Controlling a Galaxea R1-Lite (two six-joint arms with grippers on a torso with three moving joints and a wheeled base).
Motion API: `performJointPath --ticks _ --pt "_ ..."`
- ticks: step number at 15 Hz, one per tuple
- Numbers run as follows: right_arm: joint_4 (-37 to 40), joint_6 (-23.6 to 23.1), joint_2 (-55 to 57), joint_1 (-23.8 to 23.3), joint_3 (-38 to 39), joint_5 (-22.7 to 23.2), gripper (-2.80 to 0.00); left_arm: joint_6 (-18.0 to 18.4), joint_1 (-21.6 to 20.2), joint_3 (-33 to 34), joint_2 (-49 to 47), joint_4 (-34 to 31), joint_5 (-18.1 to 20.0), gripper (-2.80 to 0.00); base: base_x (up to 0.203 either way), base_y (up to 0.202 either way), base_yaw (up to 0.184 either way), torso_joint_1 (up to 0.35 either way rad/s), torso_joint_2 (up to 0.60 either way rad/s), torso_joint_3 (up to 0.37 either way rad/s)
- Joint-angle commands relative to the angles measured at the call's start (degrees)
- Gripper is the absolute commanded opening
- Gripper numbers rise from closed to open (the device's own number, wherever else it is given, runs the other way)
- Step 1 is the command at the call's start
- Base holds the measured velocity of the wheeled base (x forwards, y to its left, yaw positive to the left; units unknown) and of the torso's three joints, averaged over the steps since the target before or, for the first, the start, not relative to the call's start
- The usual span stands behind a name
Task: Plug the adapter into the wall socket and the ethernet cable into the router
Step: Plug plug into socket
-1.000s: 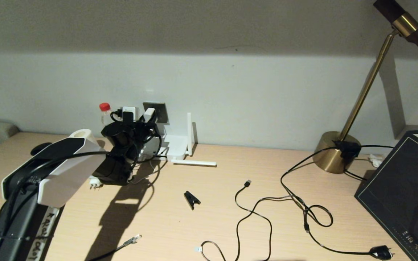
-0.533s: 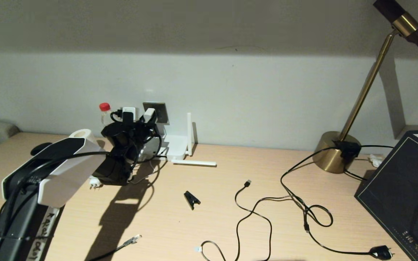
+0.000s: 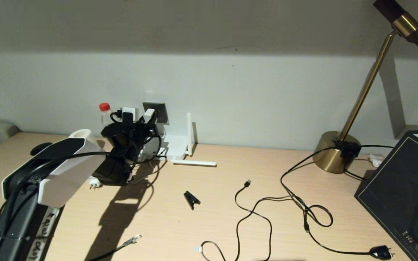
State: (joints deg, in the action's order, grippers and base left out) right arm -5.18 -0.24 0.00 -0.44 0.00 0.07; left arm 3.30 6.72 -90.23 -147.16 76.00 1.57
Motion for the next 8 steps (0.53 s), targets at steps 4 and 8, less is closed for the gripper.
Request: performJointPath --ticks 4,8 --pt "0.0 0.0 0.0 0.0 2.0 0.0 -2.80 0.0 -0.5 0.1 0.0 0.6 0.0 -2.80 0.000 0.000 0.000 0.000 0.00 0.000" --pt "-0.1 0.0 0.0 0.0 2.0 0.0 -2.80 0.0 -0.5 0.0 0.3 0.5 0.1 -2.80 0.000 0.000 0.000 0.000 0.00 0.000"
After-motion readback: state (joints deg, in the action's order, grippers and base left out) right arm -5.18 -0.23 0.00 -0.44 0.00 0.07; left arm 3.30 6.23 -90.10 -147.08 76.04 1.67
